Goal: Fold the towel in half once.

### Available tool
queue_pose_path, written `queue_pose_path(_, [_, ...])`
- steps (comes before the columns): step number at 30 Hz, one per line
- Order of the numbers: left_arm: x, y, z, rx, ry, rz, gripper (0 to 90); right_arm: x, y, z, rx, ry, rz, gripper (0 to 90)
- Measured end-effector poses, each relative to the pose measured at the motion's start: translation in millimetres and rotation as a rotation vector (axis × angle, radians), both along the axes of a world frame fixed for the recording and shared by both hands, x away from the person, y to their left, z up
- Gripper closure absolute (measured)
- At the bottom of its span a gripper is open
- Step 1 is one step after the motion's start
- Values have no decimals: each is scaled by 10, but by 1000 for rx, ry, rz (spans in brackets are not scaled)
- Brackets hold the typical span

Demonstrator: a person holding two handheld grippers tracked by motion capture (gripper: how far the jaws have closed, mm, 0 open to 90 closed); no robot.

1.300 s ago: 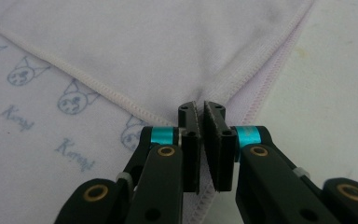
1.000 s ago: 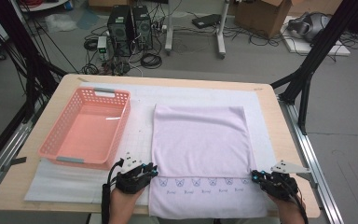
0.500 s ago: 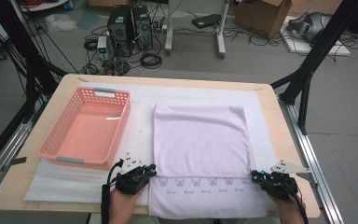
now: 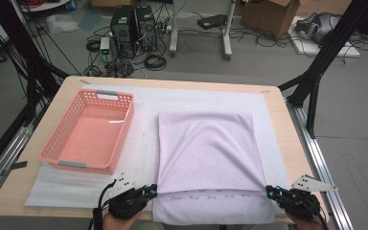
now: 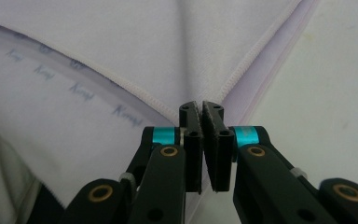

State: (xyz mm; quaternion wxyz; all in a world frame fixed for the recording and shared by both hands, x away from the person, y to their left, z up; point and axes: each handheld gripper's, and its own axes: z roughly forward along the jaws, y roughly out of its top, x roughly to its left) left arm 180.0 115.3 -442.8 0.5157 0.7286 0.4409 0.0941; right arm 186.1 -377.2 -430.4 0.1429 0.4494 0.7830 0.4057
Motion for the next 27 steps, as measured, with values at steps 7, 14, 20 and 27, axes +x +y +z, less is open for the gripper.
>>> queue_pose_path(7, [-256, 45, 20, 4, -6, -33, 879, -298, -38, 3, 17, 14, 31, 866])
queue_pose_path(14, [-509, 56, -1, 10, 15, -94, 878, -581, -85, 23, 21, 27, 61, 866])
queue_pose_path(20, [-370, 75, 18, -39, 1, -53, 612, -542, -83, 5, 31, 34, 27, 704])
queue_pose_path(27, [115, 45, 29, -30, 10, 26, 560, -167, 2, 27, 28, -6, -55, 686])
